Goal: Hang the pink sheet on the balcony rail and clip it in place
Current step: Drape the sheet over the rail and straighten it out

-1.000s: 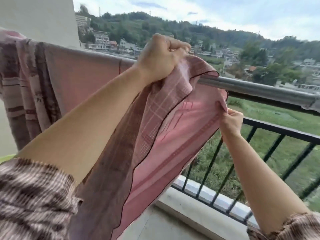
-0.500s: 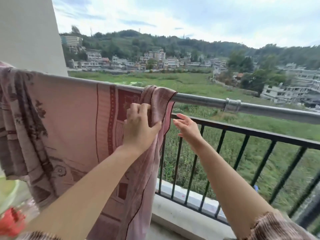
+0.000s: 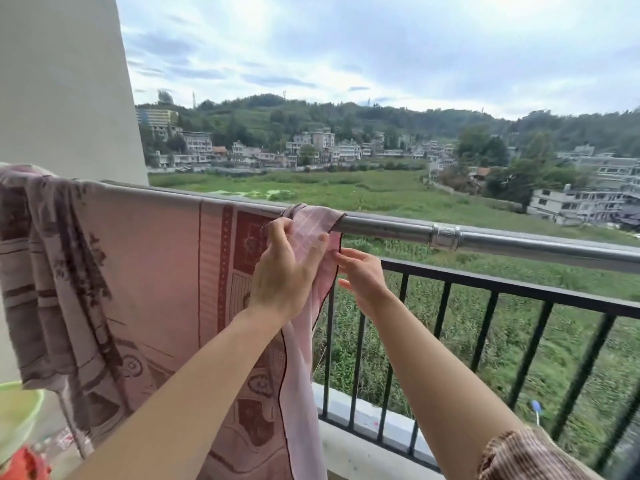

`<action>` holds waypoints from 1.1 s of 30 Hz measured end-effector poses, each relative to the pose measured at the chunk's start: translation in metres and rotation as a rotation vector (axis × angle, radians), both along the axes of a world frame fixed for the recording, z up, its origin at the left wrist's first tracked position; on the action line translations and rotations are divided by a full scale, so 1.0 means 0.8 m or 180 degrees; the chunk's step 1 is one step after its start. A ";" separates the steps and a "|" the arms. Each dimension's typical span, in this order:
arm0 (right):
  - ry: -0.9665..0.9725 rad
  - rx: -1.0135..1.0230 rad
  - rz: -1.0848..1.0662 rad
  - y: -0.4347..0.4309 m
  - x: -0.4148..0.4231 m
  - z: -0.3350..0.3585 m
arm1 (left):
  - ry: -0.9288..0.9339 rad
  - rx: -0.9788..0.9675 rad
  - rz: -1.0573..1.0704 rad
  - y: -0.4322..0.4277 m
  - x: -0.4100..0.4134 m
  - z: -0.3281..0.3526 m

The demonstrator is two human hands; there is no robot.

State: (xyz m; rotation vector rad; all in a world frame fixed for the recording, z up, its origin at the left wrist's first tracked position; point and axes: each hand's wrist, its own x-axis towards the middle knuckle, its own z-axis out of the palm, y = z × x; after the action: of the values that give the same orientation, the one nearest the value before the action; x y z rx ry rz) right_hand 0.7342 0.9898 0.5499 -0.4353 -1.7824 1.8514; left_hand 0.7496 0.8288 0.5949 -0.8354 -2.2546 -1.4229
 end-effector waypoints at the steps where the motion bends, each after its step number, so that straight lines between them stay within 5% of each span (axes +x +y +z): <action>1: 0.0110 -0.0156 -0.0068 0.003 0.003 0.000 | 0.0443 -0.0408 0.0112 0.000 0.002 0.000; 4: 0.0477 -0.0144 -0.0439 0.024 0.024 0.002 | 0.1160 -0.1111 0.0456 -0.001 -0.007 0.001; 14: 0.0934 -0.0896 -0.0432 0.133 0.159 0.025 | 0.0857 0.0089 -0.0740 0.095 0.093 0.039; 24: 0.0998 -0.0784 -0.0009 0.293 0.314 0.005 | 0.0908 -0.0169 -0.0473 0.244 0.249 0.019; 28: 0.1622 -0.1165 -0.0093 0.341 0.369 0.018 | 0.0849 -0.0155 -0.0873 0.286 0.317 0.018; 33: 0.1351 0.0608 -0.0447 0.353 0.422 -0.022 | 0.1019 -0.0273 -0.0839 0.306 0.369 0.004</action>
State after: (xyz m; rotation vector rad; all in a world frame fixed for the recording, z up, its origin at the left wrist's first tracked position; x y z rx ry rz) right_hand 1.0717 1.2719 0.5325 -0.0819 -1.5721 1.5225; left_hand 1.0444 1.0739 0.5982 -1.3265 -2.0286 -1.1975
